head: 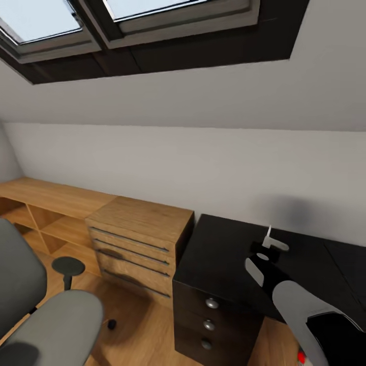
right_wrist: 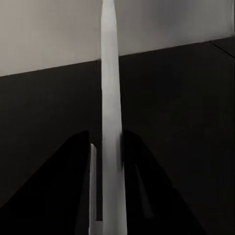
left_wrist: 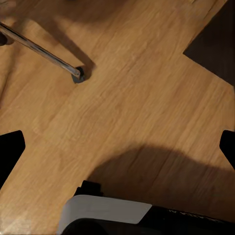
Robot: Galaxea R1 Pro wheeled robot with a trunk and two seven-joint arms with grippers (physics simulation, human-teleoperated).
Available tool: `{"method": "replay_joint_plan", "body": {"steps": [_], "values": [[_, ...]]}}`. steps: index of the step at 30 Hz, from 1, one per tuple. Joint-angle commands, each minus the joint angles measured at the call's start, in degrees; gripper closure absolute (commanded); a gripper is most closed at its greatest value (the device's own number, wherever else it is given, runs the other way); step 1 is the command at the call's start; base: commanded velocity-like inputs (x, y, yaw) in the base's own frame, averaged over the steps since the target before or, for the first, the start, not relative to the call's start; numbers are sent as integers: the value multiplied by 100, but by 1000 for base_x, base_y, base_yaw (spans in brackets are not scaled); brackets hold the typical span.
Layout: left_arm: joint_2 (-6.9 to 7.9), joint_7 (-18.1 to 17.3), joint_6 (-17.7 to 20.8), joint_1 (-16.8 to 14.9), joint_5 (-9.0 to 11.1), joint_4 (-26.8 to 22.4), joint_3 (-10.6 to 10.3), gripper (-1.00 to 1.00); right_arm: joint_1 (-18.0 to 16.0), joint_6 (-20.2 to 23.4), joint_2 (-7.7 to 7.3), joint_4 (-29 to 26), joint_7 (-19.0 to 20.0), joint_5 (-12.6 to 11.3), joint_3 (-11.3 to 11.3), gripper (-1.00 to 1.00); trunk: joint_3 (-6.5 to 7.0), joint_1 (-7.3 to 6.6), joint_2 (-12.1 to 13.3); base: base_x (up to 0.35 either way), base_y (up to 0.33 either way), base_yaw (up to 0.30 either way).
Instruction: In the bedroom, organize the workspace by keeping the computer under the desk, ensuring the monitor is on the desk, placing the keyboard on the desk next to the monitor, placing the mouse on the desk next to the keyboard, moving the folder from the swivel chair onto the desk next to the mouse, stacking the notebook on top of the folder with the pen on top of the notebook, and positioning the swivel chair next to the desk.
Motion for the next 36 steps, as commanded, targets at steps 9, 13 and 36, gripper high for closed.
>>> {"method": "replay_joint_plan", "body": {"steps": [9, 13, 36], "values": [[-63, 210, 15, -766, -57, 1319, 10, -100, 5, -126, 105, 52, 296, -873, 55, 100, 200, -198, 358, 0, 0, -258], [-106, 227, 13, -802, -64, 1404, 7, -100, 7, -149, 159, 75, 335, -920, 57, 100, 291, -286, 519, 0, 0, -260], [-76, 241, -590, -824, -49, 1434, 41, -100, 21, 2608, -351, -1037, 461, -1882, -269, 100, 786, -791, 1441, 0, 0, -273]]}}
